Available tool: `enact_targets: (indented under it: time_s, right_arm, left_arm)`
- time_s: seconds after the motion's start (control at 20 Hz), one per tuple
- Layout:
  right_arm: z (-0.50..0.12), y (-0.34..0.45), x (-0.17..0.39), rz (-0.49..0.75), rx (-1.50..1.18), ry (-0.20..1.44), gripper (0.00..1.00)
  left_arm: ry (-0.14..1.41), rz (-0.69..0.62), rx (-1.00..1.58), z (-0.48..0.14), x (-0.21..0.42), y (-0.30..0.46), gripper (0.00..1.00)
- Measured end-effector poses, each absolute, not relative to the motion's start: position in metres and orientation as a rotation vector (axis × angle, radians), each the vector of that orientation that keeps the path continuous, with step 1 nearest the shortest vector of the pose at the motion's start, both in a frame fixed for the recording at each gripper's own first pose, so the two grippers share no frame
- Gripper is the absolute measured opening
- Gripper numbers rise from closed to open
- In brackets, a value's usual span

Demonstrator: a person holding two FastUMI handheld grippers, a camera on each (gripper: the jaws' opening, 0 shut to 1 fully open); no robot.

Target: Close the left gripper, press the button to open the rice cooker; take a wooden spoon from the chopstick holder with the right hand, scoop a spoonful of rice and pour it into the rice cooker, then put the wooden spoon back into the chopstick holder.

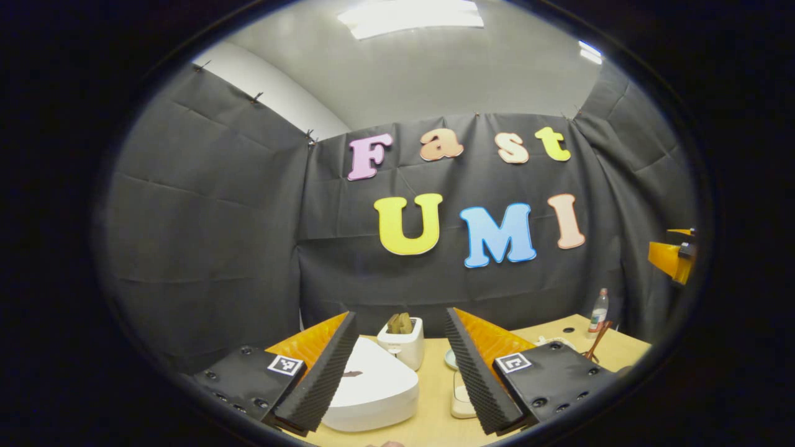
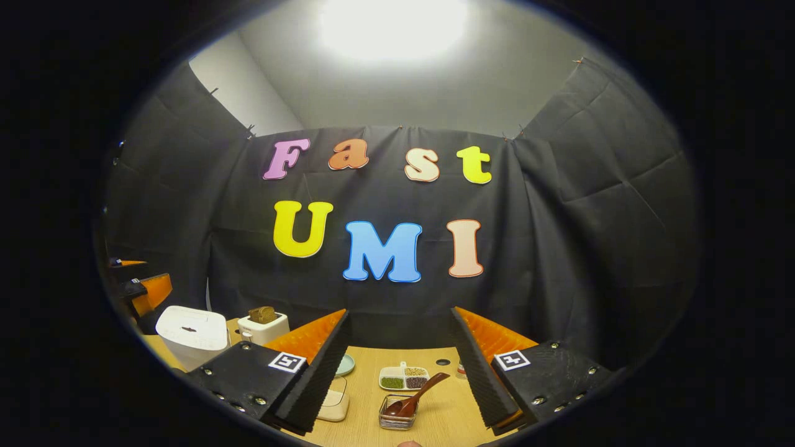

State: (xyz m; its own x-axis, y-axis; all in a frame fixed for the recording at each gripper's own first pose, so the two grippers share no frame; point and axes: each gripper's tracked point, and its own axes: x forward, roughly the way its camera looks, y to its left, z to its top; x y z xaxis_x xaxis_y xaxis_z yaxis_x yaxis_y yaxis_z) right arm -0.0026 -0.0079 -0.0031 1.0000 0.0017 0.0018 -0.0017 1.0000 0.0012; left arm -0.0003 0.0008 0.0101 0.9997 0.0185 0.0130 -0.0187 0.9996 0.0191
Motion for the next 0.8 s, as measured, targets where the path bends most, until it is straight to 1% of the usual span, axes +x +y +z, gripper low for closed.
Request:
enact_targets:
  time_s: [0.4,0.45,0.5,0.75,0.8]
  right_arm:
    - [-0.006,-0.005,0.000,0.005,0.000,0.000,0.95]
    - [-0.006,-0.004,0.001,0.005,0.000,0.001,0.95]
    - [-0.006,-0.005,0.002,0.005,-0.001,0.001,0.95]
    - [-0.007,-0.005,0.004,0.002,-0.006,0.003,0.95]
    - [-0.007,-0.006,0.004,-0.001,-0.006,0.003,0.95]
  left_arm:
    - [-0.013,0.027,0.017,0.008,0.004,0.006,0.96]
    - [-0.013,0.026,0.018,0.008,0.005,0.007,0.95]
    - [-0.013,0.025,0.020,0.009,0.007,0.007,0.96]
    - [-0.029,0.020,0.029,0.014,0.012,0.005,0.96]
    - [-0.030,0.017,0.032,0.013,0.014,0.005,0.98]
